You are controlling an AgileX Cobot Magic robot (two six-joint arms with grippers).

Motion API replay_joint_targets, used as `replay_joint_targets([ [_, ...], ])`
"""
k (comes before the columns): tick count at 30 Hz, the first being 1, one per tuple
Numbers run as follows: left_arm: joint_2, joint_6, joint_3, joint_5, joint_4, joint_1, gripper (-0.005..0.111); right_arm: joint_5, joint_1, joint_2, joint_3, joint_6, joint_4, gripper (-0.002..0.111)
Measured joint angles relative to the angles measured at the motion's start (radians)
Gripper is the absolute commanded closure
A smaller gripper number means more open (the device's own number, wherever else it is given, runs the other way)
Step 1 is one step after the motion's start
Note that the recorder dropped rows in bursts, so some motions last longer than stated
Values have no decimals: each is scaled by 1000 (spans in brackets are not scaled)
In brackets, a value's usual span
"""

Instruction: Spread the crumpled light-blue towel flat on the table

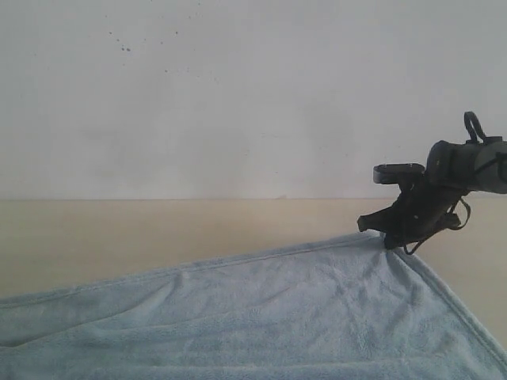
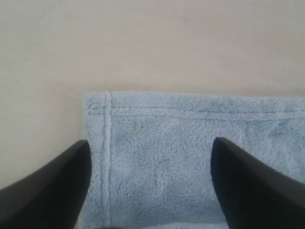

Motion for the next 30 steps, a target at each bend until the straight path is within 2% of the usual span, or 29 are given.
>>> replay_joint_targets([
  [7,3,18,0,35,0,0,40,55,0,-35,0,4,-17,107],
  [11,61,38,-6,65,0,0,40,65,0,-78,0,-10,-21,107],
  [15,147,44,-52,30,0,0,40,86,0,-107,0,-48,-17,107],
  [24,223,48,-153,5,0,0,40,109,0,-108,0,-80,-3,107],
  [30,276,60,-183,6,0,-28,40,107,0,-108,0,-82,3,107],
])
